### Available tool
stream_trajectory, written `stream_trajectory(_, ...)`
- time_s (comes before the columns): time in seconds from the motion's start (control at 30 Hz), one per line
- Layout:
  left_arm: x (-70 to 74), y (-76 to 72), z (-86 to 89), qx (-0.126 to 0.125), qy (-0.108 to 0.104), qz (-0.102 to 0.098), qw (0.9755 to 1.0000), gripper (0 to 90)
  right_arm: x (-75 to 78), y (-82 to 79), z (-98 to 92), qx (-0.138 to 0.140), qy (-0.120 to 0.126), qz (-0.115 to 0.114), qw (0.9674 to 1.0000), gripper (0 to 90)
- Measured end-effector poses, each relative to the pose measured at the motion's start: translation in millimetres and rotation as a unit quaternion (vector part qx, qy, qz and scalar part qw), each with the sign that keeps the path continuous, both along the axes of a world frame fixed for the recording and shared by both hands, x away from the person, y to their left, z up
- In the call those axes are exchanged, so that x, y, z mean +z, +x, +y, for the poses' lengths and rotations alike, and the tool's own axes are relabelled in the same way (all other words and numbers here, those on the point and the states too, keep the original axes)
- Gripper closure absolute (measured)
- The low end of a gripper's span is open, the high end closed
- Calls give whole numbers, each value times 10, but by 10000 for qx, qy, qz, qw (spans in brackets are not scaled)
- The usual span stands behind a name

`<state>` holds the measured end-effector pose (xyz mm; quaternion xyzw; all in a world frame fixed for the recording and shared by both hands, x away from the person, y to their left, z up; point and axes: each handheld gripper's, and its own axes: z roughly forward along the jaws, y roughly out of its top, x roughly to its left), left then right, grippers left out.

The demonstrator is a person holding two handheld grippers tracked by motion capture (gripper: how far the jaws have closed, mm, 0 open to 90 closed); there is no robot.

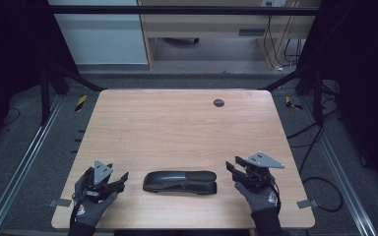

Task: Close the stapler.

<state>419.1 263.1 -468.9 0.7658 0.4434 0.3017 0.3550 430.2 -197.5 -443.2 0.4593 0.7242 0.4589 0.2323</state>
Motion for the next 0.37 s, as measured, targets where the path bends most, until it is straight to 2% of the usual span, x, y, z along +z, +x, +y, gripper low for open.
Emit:
stream_trajectory(0.1, -39, 45, 55, 63, -81, 127, 9999, 322, -107, 54, -179, -248, -118, 139, 9995, 516)
stream_trajectory(0.13, -39, 45, 55, 63, -81, 127, 9999, 316, -107, 54, -179, -248, -118, 139, 9995, 516)
stream_trajectory(0.17, -57, 71, 84, 82, -64, 206, 9997, 308, -171, 85, -274, -382, -202, 250, 9988, 502)
stream_trajectory(0.27, -77, 104, 125, 142, -78, 252, 9996, 293, -232, 127, -389, -509, -364, 390, 9973, 491)
stream_trajectory(0.37, -85, 121, 155, 200, -90, 270, 9994, 283, -265, 153, -471, -616, -412, 525, 9959, 493)
